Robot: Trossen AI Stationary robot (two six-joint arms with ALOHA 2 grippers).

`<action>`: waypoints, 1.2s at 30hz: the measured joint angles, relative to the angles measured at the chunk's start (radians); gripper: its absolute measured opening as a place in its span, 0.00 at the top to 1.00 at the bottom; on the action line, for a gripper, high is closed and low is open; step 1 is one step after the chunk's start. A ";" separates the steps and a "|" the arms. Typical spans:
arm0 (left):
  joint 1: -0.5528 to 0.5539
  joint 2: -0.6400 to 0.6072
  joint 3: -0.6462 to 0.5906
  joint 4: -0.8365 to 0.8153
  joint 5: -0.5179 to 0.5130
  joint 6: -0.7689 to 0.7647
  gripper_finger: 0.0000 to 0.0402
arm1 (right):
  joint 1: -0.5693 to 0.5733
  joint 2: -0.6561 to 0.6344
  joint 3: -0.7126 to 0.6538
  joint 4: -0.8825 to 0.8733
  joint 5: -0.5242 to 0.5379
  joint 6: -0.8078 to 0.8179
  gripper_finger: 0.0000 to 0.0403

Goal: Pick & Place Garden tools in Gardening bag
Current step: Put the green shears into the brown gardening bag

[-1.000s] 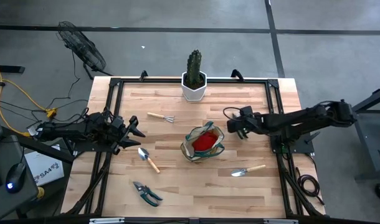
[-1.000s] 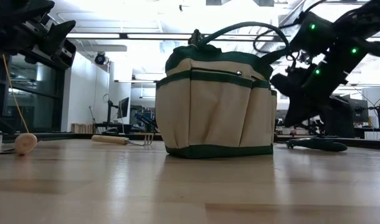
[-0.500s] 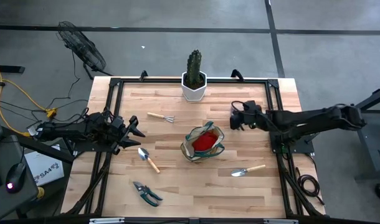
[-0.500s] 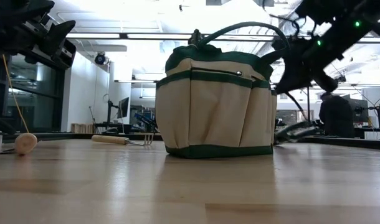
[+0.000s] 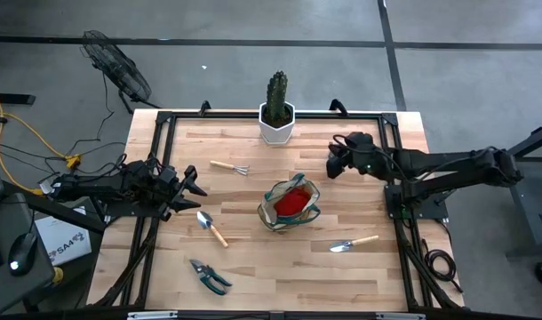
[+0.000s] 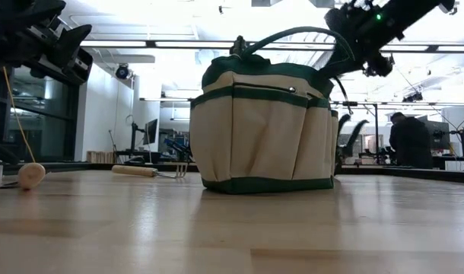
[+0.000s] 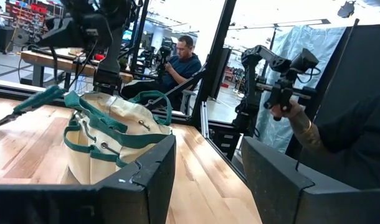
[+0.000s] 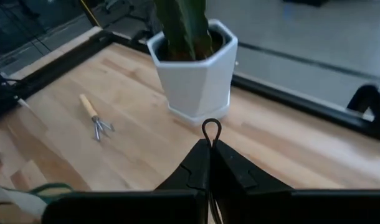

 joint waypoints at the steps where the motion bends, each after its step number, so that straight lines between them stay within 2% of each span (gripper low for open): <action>1: 0.000 0.000 0.000 0.000 0.000 0.000 0.55 | 0.000 0.000 0.012 0.000 0.003 -0.016 0.99; 27: 0.000 0.000 0.000 0.000 -0.002 0.000 0.55 | 0.000 0.000 0.273 -0.006 0.028 -0.354 0.99; 31: 0.000 0.000 0.000 0.000 -0.005 0.000 0.55 | 0.000 0.000 0.320 -0.013 -0.009 -0.439 0.99; 36: 0.000 0.000 0.000 0.000 -0.005 0.000 0.55 | 0.000 0.000 0.376 -0.048 -0.109 -0.567 0.99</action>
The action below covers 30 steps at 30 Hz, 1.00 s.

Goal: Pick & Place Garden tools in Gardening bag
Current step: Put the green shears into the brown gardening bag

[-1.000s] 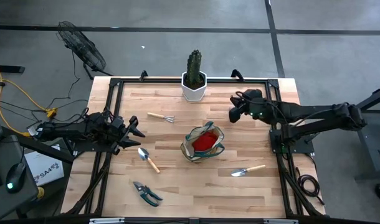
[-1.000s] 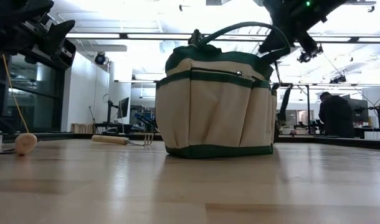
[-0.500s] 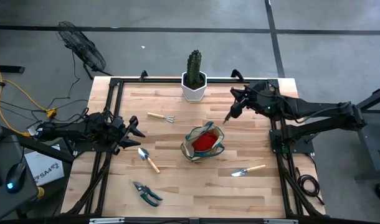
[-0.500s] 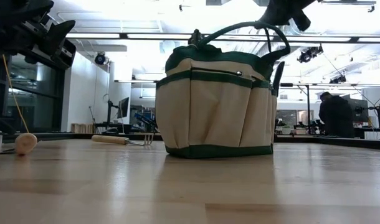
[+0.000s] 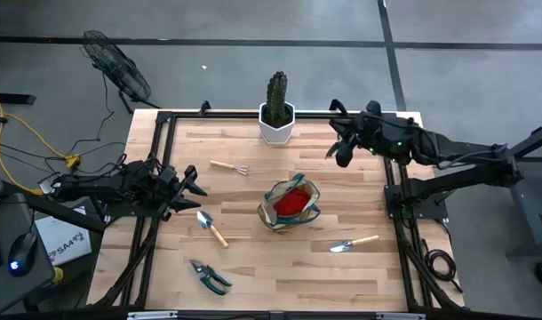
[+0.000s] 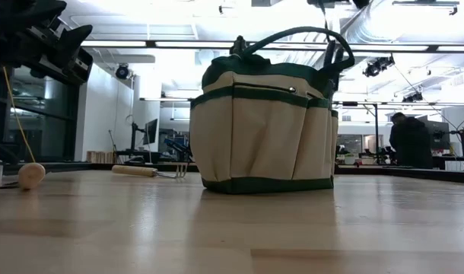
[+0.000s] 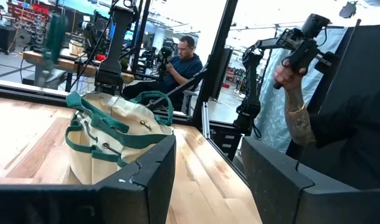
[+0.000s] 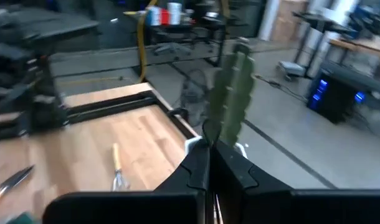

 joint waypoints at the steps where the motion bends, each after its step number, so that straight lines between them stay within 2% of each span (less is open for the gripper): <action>1: 0.000 0.000 0.000 0.000 0.000 0.000 0.55 | 0.000 0.000 0.011 -0.010 -0.026 -0.024 0.99; 5: 0.000 0.000 0.000 0.000 0.000 0.000 0.55 | 0.000 0.000 0.050 -0.046 -0.125 -0.103 0.99; 11: 0.000 0.000 0.000 0.000 0.001 0.000 0.55 | 0.000 0.000 0.090 -0.088 -0.167 -0.229 0.99; 20: 0.000 0.000 0.000 0.000 0.001 0.000 0.55 | -0.014 0.000 0.097 -0.094 -0.371 -0.489 0.99; 30: 0.000 0.000 0.000 0.000 0.005 0.000 0.55 | -0.122 0.000 0.097 -0.094 -0.711 -0.525 0.99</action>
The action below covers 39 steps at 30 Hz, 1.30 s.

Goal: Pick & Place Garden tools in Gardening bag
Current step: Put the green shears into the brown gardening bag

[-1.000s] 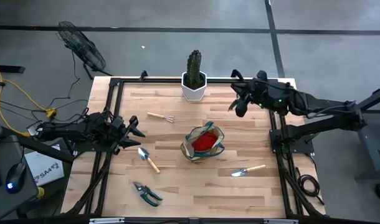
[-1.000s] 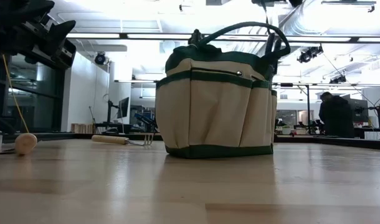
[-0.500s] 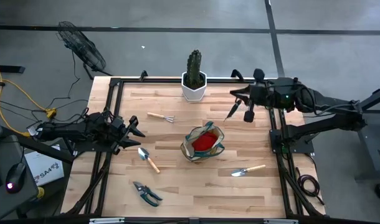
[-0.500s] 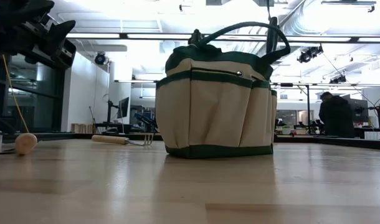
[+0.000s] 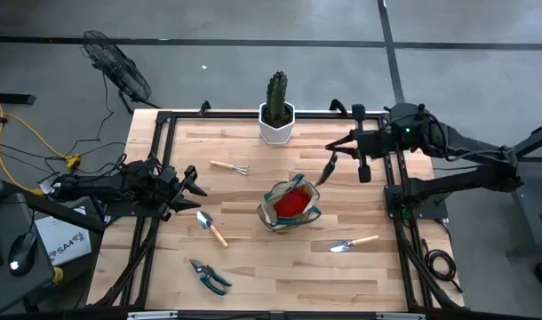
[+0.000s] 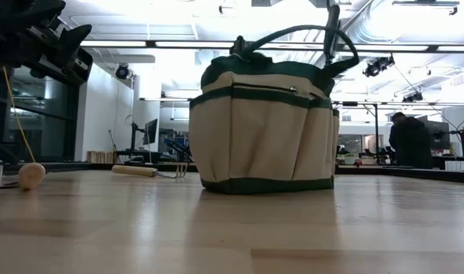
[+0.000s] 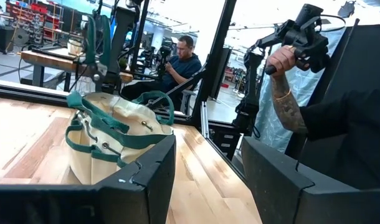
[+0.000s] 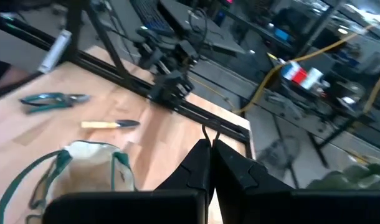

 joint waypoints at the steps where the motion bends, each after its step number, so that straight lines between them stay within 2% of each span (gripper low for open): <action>1: 0.000 0.000 0.000 0.000 0.000 0.000 0.55 | -0.010 0.000 0.000 -0.005 -0.022 0.000 0.99; 12: 0.000 0.000 0.000 0.000 0.000 0.000 0.55 | -0.082 0.028 0.001 -0.011 -0.223 -0.016 0.99; 23: 0.000 0.000 0.000 0.000 -0.001 0.000 0.55 | -0.090 0.103 0.001 0.026 -0.320 -0.031 0.99; 29: 0.000 0.000 0.000 0.000 -0.005 0.000 0.55 | -0.090 0.104 0.001 0.050 -0.345 -0.037 0.99; 34: 0.000 0.000 0.000 0.000 -0.005 0.000 0.55 | -0.090 0.104 0.001 0.071 -0.412 -0.042 0.99; 39: 0.000 0.000 0.000 0.000 -0.004 0.000 0.55 | -0.089 0.104 0.001 0.062 -0.422 -0.043 0.99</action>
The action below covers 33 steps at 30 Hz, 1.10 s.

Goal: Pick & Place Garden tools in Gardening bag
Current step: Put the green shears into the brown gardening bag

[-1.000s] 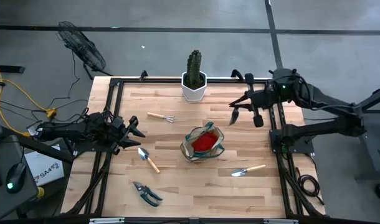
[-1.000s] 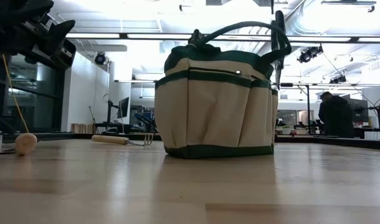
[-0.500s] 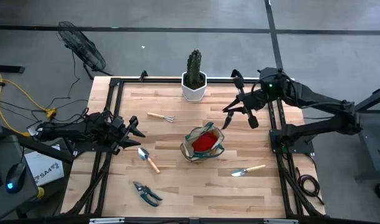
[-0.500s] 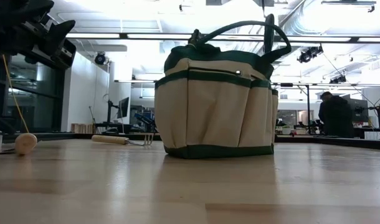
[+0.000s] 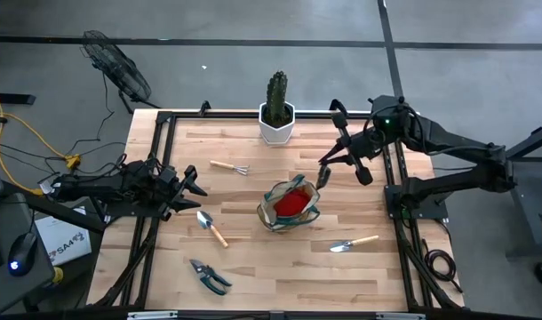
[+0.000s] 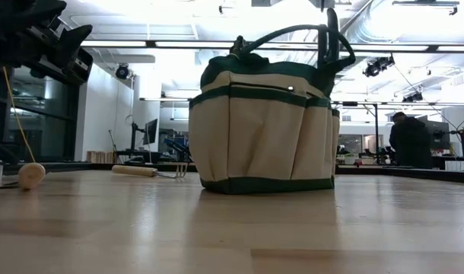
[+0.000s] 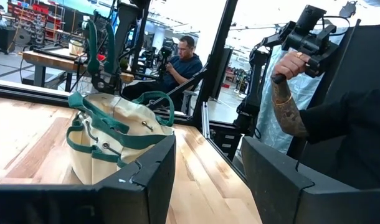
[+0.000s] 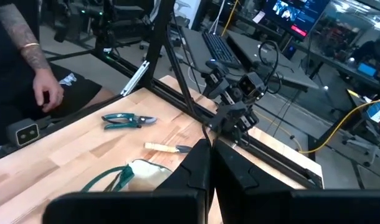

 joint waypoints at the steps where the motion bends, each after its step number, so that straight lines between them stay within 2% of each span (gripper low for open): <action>1: 0.000 0.000 0.000 0.000 0.000 0.000 0.55 | 0.000 0.000 0.000 -0.002 -0.010 0.000 0.99; 6: 0.000 0.000 0.000 0.000 0.000 0.000 0.55 | 0.000 0.011 0.000 -0.012 -0.041 0.000 0.99; 20: 0.000 0.000 0.000 0.000 0.004 0.000 0.55 | 0.001 0.103 0.000 -0.006 -0.037 0.001 0.99; 33: 0.000 0.000 0.000 0.000 0.003 0.000 0.55 | -0.001 0.102 0.000 -0.029 0.048 0.004 0.99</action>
